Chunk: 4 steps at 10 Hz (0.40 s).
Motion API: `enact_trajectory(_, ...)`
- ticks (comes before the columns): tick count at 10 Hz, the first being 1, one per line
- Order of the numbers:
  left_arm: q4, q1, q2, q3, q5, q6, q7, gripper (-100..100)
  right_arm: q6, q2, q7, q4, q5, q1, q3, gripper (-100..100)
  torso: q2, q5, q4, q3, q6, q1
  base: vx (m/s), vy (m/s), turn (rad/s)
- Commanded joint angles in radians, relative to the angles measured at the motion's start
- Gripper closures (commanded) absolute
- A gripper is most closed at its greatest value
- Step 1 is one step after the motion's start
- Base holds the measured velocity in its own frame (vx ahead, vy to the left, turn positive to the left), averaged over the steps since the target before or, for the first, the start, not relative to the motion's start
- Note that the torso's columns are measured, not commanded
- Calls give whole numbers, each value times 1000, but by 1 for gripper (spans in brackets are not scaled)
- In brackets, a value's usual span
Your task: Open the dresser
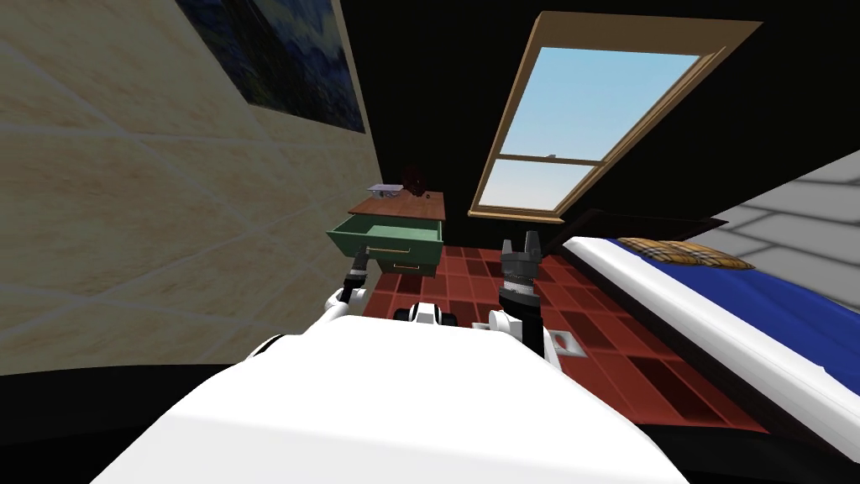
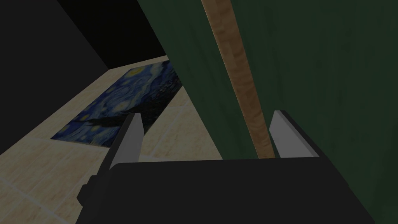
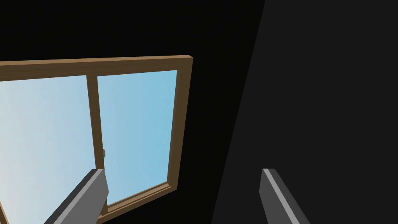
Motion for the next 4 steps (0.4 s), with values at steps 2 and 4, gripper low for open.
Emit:
enact_trajectory(2,3,3,-1,-1,0,3,0,0,0,0,0,0,0,0,0,0,-2,2,-2,-1,0,1,0,0,0)
enact_trajectory(4,4,4,-1,-1,0,4,0,0,0,0,0,0,0,0,0,0,-2,2,-3,-1,0,2,0,0,0)
